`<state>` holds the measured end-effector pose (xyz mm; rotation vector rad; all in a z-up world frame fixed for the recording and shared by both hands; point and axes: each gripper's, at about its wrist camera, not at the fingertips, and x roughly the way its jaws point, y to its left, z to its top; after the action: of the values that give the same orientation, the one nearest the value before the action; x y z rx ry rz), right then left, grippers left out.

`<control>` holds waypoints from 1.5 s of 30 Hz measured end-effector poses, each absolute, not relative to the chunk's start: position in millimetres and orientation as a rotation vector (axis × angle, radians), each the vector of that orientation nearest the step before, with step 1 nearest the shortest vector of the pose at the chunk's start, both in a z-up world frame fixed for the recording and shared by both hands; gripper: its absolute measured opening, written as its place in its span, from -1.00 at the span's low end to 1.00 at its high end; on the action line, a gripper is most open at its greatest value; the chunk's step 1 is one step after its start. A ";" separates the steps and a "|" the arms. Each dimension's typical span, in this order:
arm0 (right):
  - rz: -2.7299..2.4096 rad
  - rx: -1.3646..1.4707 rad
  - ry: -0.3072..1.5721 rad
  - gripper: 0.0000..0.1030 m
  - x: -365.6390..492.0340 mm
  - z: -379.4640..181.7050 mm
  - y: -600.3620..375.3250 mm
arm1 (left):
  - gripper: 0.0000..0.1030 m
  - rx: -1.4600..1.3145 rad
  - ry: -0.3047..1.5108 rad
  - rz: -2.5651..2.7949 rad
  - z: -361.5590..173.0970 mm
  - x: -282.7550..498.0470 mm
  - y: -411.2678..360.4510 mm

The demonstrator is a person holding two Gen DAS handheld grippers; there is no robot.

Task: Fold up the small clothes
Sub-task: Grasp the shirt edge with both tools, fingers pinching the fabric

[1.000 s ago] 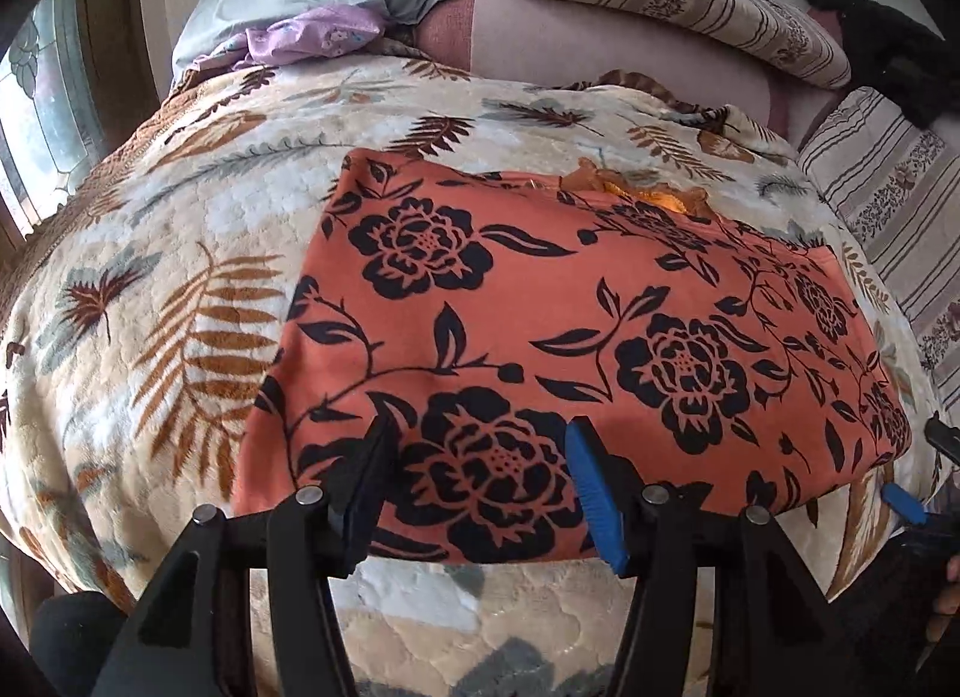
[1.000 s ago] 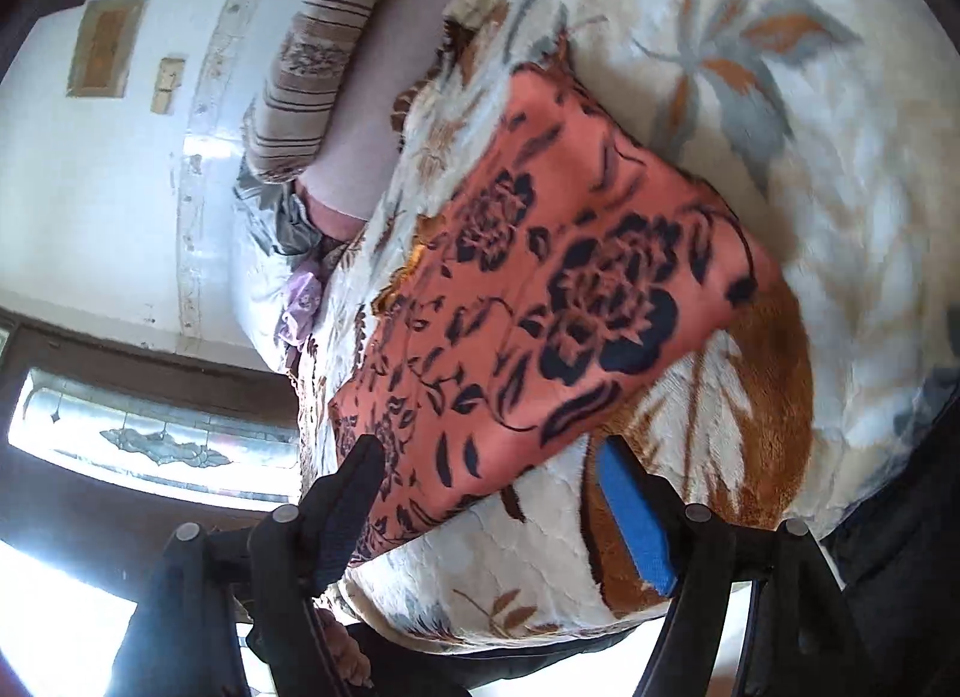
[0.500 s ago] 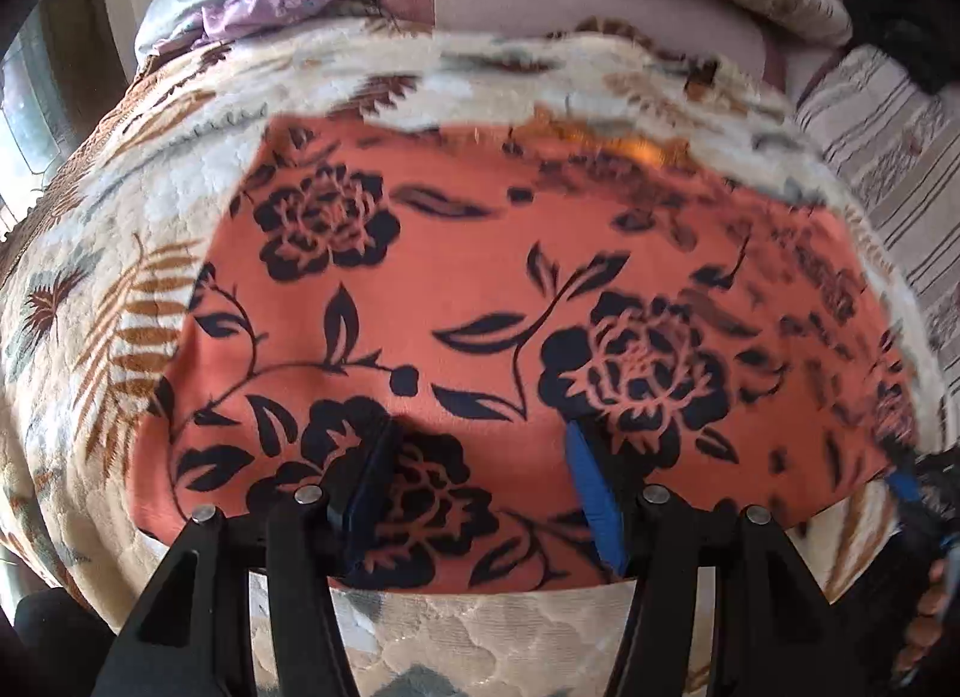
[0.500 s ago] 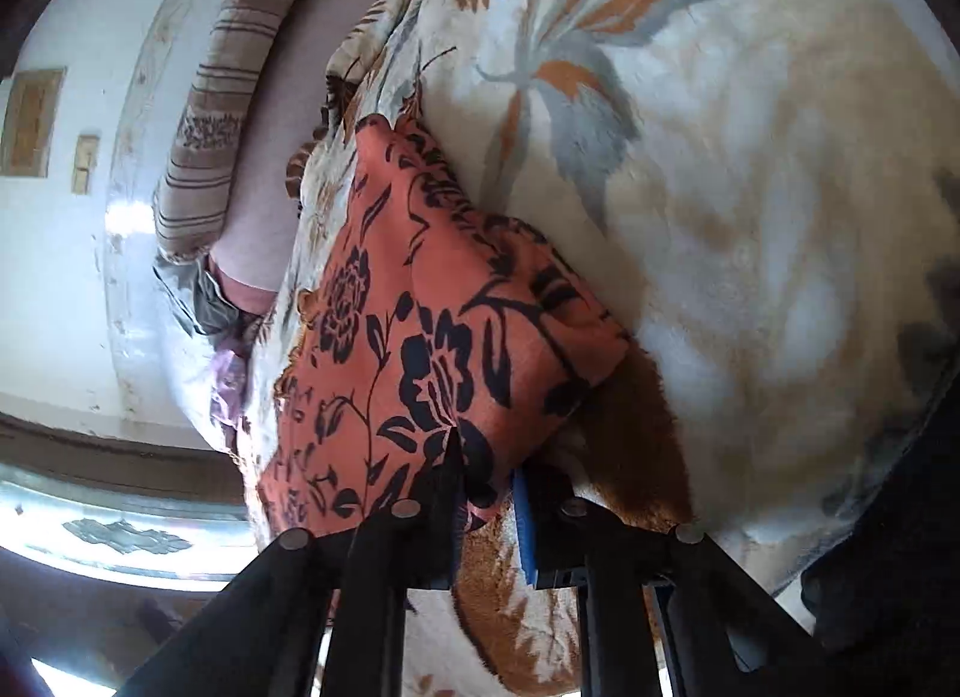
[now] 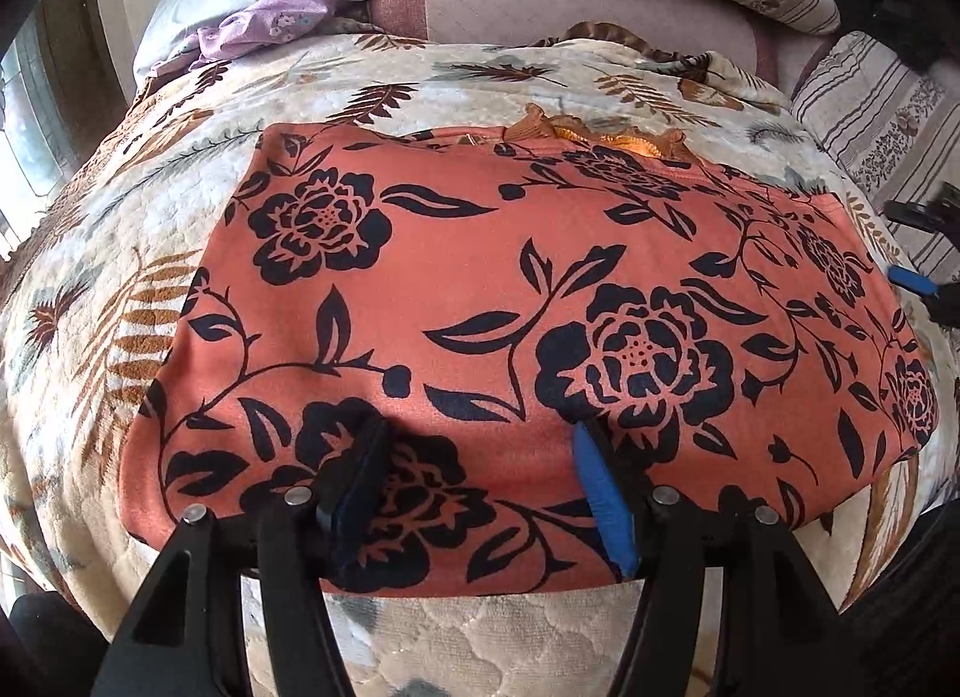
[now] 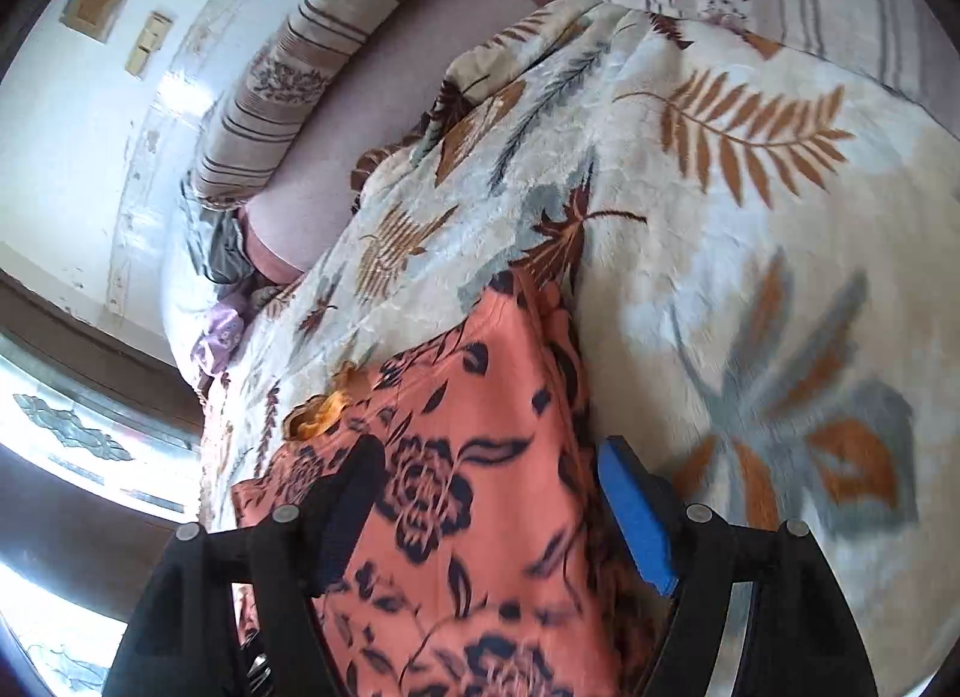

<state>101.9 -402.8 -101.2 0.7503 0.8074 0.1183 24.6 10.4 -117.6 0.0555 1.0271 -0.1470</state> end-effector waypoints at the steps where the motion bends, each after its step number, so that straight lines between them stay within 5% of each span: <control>1: 0.124 0.727 0.826 0.47 122.6 -104.7 -403.0 | 0.27 0.048 1.029 -0.155 -117.5 24.8 11.5; 4: 0.125 0.685 0.908 0.38 166.9 -123.4 -398.8 | 0.32 0.037 1.028 -0.165 -118.1 25.4 11.8; 5: 0.093 0.688 0.924 -0.27 172.9 -131.5 -398.7 | 0.36 0.039 1.026 -0.170 -118.4 25.5 11.3; 6: 0.076 0.705 0.931 -0.70 175.7 -136.8 -400.9 | 0.37 0.043 1.023 -0.176 -118.9 25.3 10.7; 7: 0.070 0.735 0.915 -0.70 174.1 -137.7 -405.0 | 0.37 0.044 1.020 -0.180 -118.7 24.8 11.4; 13: -0.074 0.773 0.862 -0.47 155.0 -129.2 -410.7 | 0.37 -0.058 0.998 -0.222 -96.4 22.6 31.6; 18: -0.098 0.624 0.701 0.44 102.2 -69.4 -380.5 | 0.37 -0.216 0.941 -0.109 -75.3 9.6 93.7; 19: -0.052 0.602 0.684 0.44 90.4 -61.7 -368.4 | 0.37 -0.216 0.997 -0.055 -87.4 12.0 104.6; 21: 0.092 0.593 0.687 0.44 72.2 -57.3 -341.9 | -0.05 -0.213 1.103 -0.009 -113.8 15.5 120.4; 22: 0.184 0.619 0.707 0.44 66.3 -62.9 -330.4 | -0.08 -0.217 1.068 -0.011 -109.0 11.5 123.9; 26: 0.215 0.659 0.897 0.45 65.1 -113.9 -303.9 | -0.08 -0.254 1.036 -0.023 -82.9 15.9 126.3; 31: 0.243 0.647 0.823 0.45 46.8 -102.7 -292.9 | -0.05 -0.221 1.010 -0.097 -64.0 66.8 119.0; 39: 0.397 0.653 0.906 0.45 70.5 -118.7 -272.3 | -0.04 -0.101 1.113 -0.066 -105.0 173.0 90.5; 45: 0.276 0.963 0.822 0.45 112.1 -137.1 -341.8 | -0.04 -0.166 1.106 0.006 -104.4 187.3 111.7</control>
<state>112.1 -341.8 -137.1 0.9629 0.8224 0.2756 187.3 111.7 -104.4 -0.1657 1.1063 0.0064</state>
